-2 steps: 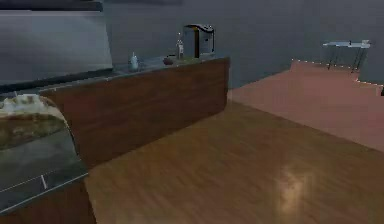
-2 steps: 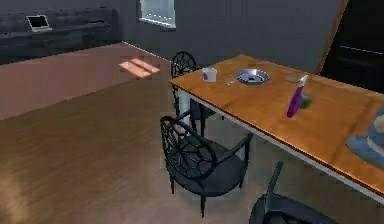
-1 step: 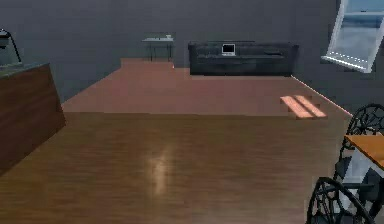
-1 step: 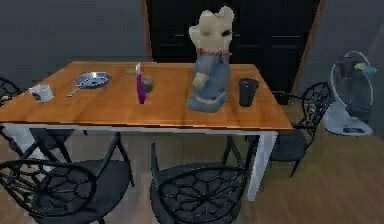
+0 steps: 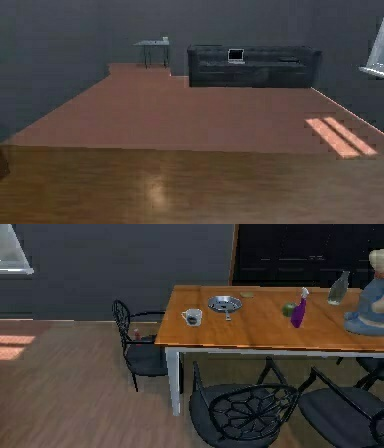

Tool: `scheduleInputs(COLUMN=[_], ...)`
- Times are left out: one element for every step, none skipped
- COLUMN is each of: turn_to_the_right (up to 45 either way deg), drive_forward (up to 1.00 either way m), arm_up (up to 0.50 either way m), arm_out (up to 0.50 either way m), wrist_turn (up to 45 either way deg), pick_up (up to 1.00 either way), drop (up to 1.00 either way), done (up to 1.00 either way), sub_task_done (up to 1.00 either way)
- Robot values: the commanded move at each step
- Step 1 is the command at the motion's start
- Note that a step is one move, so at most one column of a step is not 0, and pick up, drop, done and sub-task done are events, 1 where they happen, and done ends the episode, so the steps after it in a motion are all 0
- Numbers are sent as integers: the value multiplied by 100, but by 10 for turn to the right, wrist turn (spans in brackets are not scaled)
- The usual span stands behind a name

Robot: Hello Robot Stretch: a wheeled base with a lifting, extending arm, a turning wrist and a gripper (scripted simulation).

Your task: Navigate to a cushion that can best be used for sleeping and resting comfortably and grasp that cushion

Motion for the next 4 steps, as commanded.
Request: scheduleInputs(turn_to_the_right=[180, 0, 0, 30], drive_forward=[0, 15, 100, 0], arm_up=[0, 0, 0, 0], arm_out=[0, 0, 0, 0], wrist_turn=[0, 0, 0, 0], pick_up=[0, 0, 0, 0], drop=[0, 0, 0, 0], done=[0, 0, 0, 0], sub_task_done=[0, 0, 0, 0])
